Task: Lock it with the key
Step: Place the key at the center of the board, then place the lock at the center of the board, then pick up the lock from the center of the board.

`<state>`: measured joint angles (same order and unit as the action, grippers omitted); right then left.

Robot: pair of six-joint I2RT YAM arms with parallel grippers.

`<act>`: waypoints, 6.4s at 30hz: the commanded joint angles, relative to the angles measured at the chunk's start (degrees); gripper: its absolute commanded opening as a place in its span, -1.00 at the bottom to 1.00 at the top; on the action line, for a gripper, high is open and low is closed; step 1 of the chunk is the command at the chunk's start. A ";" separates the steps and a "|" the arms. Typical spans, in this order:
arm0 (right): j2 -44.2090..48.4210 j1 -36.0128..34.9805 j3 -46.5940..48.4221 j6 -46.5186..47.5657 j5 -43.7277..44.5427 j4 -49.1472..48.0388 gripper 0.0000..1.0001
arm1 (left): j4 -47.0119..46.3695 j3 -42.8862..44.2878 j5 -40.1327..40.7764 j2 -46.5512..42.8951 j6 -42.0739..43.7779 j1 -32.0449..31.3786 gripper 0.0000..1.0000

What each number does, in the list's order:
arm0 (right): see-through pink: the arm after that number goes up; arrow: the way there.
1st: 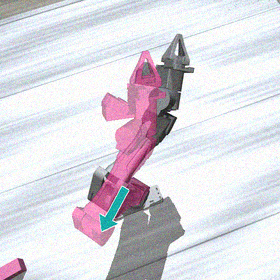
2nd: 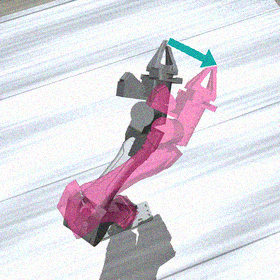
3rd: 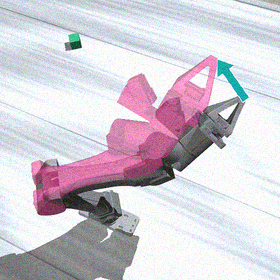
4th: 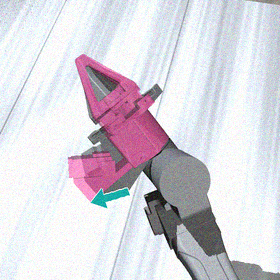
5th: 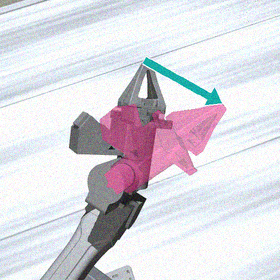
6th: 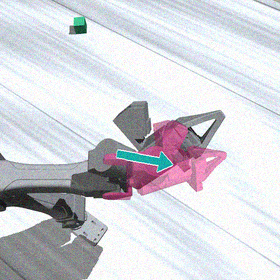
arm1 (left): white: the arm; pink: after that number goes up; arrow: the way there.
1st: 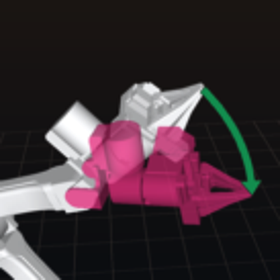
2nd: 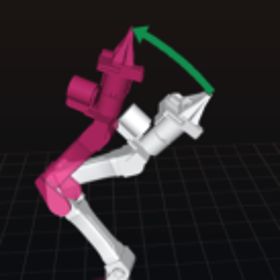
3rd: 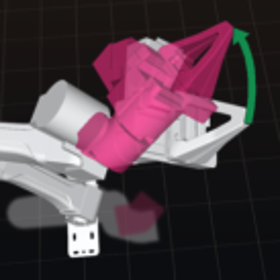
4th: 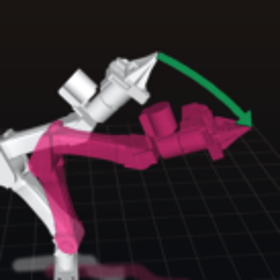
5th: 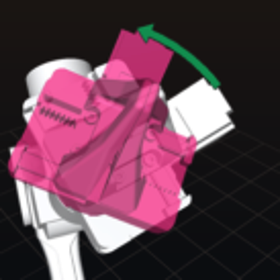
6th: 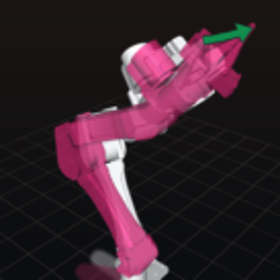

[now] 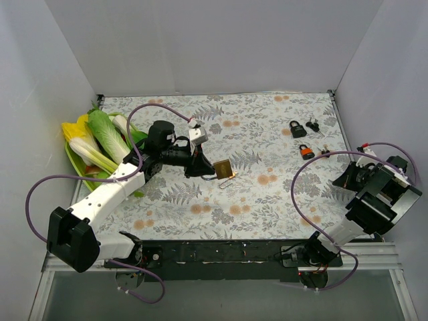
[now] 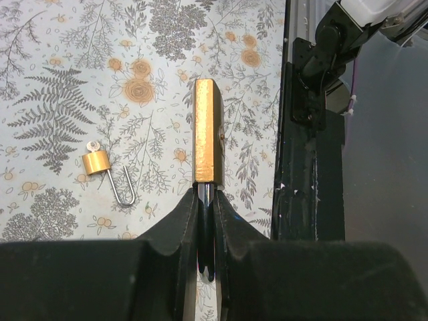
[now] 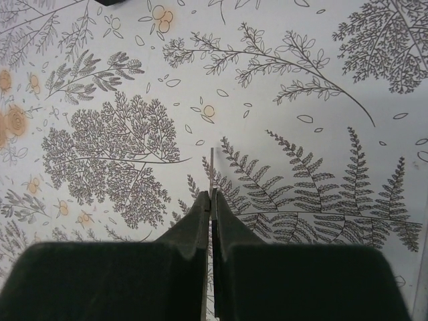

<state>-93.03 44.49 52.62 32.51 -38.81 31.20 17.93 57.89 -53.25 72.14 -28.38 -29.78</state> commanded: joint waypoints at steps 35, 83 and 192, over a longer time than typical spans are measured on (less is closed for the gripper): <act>11.10 -11.25 5.73 12.20 2.96 4.89 0.77 | -0.71 2.40 -1.50 0.45 -4.92 -0.01 -1.00; 30.10 -98.72 -1.20 25.59 30.54 -14.23 -0.19 | -4.75 2.23 -4.66 7.66 -29.72 -4.23 -1.00; 25.71 -29.02 8.20 1.41 -1.79 4.13 0.96 | -14.33 6.98 47.36 36.14 -1.16 -15.84 0.06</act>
<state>-67.37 15.57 58.39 29.39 -35.46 32.93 6.44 64.99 -7.55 107.92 -31.20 -45.43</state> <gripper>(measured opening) 0.981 0.545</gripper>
